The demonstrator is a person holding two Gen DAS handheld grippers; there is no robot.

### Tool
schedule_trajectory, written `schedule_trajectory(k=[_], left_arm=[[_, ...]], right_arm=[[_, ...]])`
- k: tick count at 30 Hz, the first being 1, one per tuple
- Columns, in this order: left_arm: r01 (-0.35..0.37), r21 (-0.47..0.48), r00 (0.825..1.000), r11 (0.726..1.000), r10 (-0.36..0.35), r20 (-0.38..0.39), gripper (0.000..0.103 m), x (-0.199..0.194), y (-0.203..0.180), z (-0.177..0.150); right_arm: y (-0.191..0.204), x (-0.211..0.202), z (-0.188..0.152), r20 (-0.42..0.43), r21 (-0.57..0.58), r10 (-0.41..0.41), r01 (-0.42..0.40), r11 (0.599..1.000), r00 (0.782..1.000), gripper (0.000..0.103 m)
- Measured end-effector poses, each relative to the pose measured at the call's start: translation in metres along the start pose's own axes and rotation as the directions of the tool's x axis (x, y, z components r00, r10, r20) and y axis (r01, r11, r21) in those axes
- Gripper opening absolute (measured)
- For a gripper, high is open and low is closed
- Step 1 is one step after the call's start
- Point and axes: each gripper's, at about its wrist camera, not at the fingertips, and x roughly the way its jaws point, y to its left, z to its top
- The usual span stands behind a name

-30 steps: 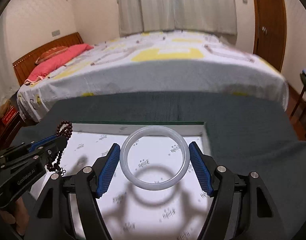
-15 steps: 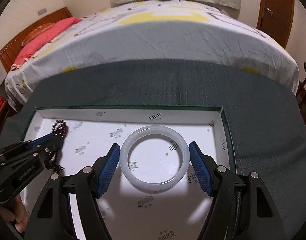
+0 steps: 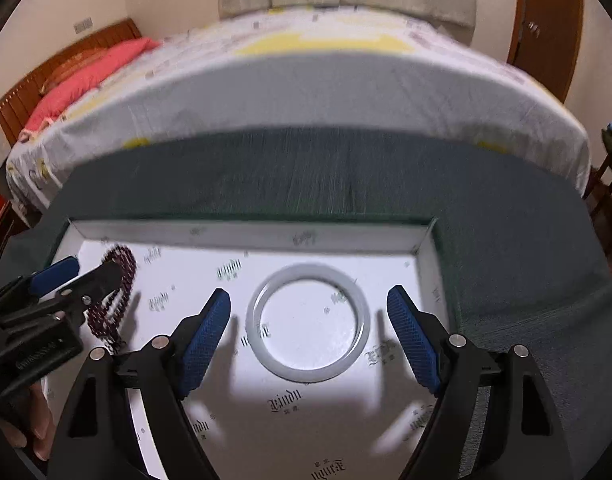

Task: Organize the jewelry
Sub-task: 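Withdraw both open tools from the tray back over the jewelry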

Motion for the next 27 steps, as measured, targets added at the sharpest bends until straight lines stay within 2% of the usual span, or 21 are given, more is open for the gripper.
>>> schedule_trajectory(k=[3, 6, 12, 19, 23, 27], left_arm=[[0.007, -0.017, 0.996, 1.0, -0.006, 0.084, 0.081, -0.025, 0.001, 0.002], [-0.006, 0.011, 0.989, 1.0, 0.004, 0.151, 0.084, -0.057, -0.002, -0.003], [-0.053, 0.06, 0.972, 0.997, 0.037, 0.234, 0.084, -0.114, -0.008, -0.032], [-0.066, 0.039, 0.964, 0.997, 0.054, 0.262, 0.084, -0.165, -0.002, -0.098], [-0.069, 0.035, 0.975, 0.997, 0.06, 0.214, 0.084, -0.18, 0.003, -0.133], [-0.072, 0.001, 0.977, 0.997, 0.07, 0.2, 0.084, -0.191, 0.006, -0.161]], right_arm=[[-0.002, -0.025, -0.005, 0.09, 0.013, 0.006, -0.007, 1.0, 0.996, 0.078], [-0.004, -0.057, -0.017, 0.166, 0.017, 0.013, -0.016, 1.0, 0.986, 0.078], [-0.006, -0.111, -0.061, 0.225, 0.022, 0.031, -0.037, 0.999, 0.974, 0.078], [-0.006, -0.148, -0.134, 0.196, 0.034, 0.035, -0.042, 0.999, 0.98, 0.078], [-0.001, -0.158, -0.173, 0.168, 0.016, 0.043, -0.046, 0.999, 0.985, 0.078], [0.005, -0.155, -0.198, 0.114, -0.005, 0.059, -0.059, 0.998, 0.992, 0.076]])
